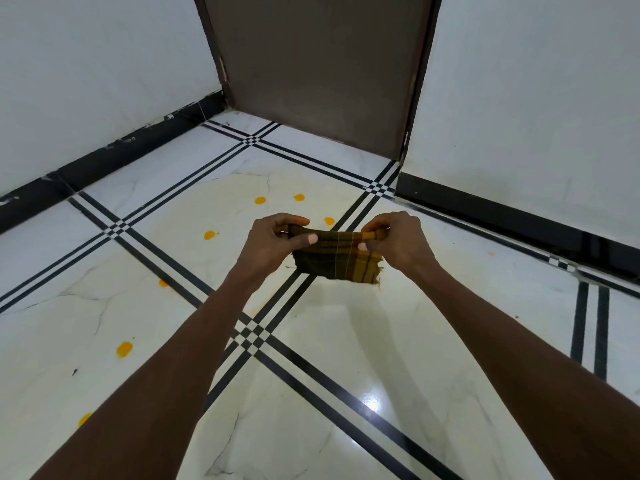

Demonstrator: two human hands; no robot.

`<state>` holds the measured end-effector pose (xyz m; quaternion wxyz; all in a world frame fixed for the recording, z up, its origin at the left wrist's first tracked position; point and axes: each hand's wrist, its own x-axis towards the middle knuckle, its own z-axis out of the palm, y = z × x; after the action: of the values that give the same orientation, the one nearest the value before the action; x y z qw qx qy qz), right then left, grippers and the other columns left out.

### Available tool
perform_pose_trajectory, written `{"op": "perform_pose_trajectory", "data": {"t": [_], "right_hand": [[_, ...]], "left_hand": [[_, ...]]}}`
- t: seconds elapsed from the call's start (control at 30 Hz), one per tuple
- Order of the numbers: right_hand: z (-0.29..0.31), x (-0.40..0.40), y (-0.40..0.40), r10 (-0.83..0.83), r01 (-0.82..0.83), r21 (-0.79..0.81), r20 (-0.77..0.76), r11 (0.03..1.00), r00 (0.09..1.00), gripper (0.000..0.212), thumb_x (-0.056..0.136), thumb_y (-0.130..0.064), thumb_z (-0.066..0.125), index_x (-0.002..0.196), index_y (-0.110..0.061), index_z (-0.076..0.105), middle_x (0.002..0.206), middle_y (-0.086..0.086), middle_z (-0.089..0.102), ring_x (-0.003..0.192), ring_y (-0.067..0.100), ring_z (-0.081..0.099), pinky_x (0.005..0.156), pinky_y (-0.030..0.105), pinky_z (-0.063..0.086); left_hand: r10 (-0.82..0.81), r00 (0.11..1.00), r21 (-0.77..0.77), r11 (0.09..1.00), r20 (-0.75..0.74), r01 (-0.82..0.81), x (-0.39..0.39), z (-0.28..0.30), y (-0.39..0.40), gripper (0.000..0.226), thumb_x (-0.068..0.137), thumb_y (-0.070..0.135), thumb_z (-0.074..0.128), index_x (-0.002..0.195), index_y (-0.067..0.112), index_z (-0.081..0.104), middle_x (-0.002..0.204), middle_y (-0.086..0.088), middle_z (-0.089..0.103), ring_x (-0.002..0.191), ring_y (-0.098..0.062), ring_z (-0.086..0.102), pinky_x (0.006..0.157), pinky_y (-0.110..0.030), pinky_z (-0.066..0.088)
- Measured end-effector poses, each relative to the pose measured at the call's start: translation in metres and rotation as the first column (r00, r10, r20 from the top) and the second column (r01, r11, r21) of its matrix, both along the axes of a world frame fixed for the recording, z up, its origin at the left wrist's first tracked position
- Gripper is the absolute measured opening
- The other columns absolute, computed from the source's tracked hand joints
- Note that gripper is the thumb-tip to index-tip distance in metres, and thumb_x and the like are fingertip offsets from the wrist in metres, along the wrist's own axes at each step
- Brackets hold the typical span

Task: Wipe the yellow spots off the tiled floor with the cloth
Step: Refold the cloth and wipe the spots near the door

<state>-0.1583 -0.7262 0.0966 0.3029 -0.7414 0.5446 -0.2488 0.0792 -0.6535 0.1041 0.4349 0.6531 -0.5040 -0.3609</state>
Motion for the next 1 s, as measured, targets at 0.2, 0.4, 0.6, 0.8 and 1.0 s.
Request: {"op": "perform_pose_trajectory", "data": {"t": [0.2, 0.4, 0.6, 0.8, 1.0], "right_hand": [[-0.016, 0.000, -0.003, 0.001, -0.002, -0.022, -0.076, 1.000, 0.997, 0.015, 0.090, -0.018, 0.080, 0.102, -0.010, 0.081, 0.092, 0.002, 0.070, 0.093, 0.021, 0.066, 0.079, 0.029, 0.051], [-0.016, -0.006, 0.003, 0.010, -0.015, 0.080, 0.059, 0.997, 0.998, 0.025, 0.095, -0.037, 0.073, 0.101, -0.012, 0.076, 0.107, 0.002, 0.063, 0.107, 0.016, 0.053, 0.090, 0.032, 0.040], [-0.008, -0.007, 0.011, -0.058, -0.217, 0.451, 0.520, 0.866, 0.852, 0.023, 0.108, -0.040, 0.052, 0.107, -0.021, 0.065, 0.108, 0.004, 0.072, 0.113, 0.026, 0.068, 0.095, 0.042, 0.054], [0.013, 0.024, 0.035, -0.310, -0.156, 0.643, 0.549, 0.750, 0.776, 0.033, 0.104, -0.046, 0.058, 0.113, -0.017, 0.072, 0.088, 0.000, 0.080, 0.096, 0.022, 0.075, 0.086, 0.036, 0.057], [0.114, 0.021, 0.079, -0.420, -0.300, 0.841, 0.495, 0.450, 0.760, 0.035, 0.095, -0.046, 0.069, 0.106, -0.014, 0.078, 0.101, 0.010, 0.082, 0.101, 0.027, 0.074, 0.093, 0.040, 0.057]], "left_hand": [[0.017, 0.931, 0.023, 0.999, 0.366, -0.027, -0.004, -0.010, -0.002, 0.039, 0.076, 0.014, 0.088, 0.113, 0.013, 0.078, 0.102, -0.001, 0.072, 0.085, -0.010, 0.064, 0.072, -0.006, 0.044], [0.056, 0.934, 0.016, 0.998, 0.354, -0.066, 0.003, -0.019, 0.003, 0.016, 0.085, 0.028, 0.082, 0.094, 0.015, 0.081, 0.102, -0.004, 0.073, 0.098, -0.016, 0.064, 0.090, -0.033, 0.053], [0.066, 0.974, 0.067, 0.996, -0.217, -0.053, 0.002, -0.008, 0.006, 0.032, 0.100, 0.041, 0.062, 0.102, 0.010, 0.070, 0.106, -0.009, 0.074, 0.107, -0.017, 0.068, 0.108, -0.045, 0.051], [0.305, 0.917, 0.166, 0.949, -0.258, -0.269, -0.014, -0.002, 0.014, 0.038, 0.105, 0.052, 0.045, 0.109, 0.017, 0.059, 0.121, -0.012, 0.065, 0.117, -0.028, 0.064, 0.104, -0.055, 0.053], [0.460, 0.776, 0.261, 0.887, -0.431, -0.380, -0.004, 0.087, 0.056, 0.047, 0.104, 0.046, 0.052, 0.119, 0.003, 0.066, 0.118, -0.021, 0.072, 0.113, -0.034, 0.069, 0.099, -0.053, 0.057]]}}
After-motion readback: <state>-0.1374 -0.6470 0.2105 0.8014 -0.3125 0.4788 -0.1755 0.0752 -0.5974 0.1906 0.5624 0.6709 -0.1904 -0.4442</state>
